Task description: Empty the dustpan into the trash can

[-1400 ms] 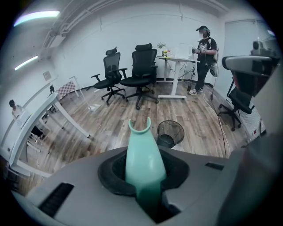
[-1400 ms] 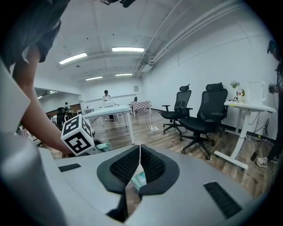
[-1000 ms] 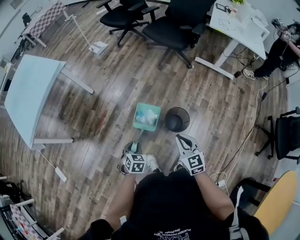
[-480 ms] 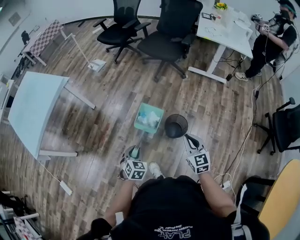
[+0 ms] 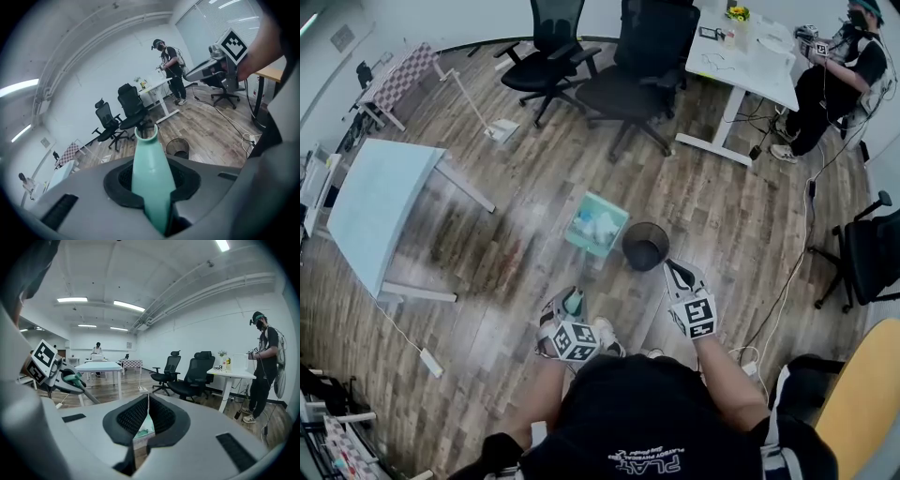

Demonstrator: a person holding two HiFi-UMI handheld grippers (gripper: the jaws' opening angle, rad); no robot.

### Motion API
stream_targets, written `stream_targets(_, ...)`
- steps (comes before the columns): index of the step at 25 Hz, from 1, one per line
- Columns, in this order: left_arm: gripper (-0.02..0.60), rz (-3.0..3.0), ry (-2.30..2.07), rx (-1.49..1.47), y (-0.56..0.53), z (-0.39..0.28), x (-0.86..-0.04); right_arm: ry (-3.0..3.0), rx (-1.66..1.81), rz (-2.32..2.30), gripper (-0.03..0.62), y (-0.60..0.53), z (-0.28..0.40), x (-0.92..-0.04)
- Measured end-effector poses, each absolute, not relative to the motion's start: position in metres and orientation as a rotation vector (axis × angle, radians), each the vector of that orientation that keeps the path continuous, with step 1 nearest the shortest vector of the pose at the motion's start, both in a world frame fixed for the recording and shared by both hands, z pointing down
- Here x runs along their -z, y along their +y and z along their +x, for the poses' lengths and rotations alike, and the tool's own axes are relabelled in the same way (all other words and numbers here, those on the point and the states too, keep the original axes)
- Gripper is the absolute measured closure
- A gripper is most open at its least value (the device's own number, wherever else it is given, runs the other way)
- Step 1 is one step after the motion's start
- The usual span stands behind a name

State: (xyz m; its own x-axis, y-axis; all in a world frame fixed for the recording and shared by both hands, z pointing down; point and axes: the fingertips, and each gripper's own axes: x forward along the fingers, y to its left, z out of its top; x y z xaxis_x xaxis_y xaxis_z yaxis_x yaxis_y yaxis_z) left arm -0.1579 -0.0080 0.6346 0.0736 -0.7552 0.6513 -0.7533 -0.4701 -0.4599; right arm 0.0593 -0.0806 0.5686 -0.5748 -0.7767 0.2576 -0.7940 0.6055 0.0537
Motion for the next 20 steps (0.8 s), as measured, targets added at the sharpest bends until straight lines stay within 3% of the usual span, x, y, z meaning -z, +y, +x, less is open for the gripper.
stream_targets(20,0.469,-1.997,1.120,1.561,0.018,-0.068,-0.653,-2.581,-0.135,1.267,0.568,0.006,0.117,-0.582)
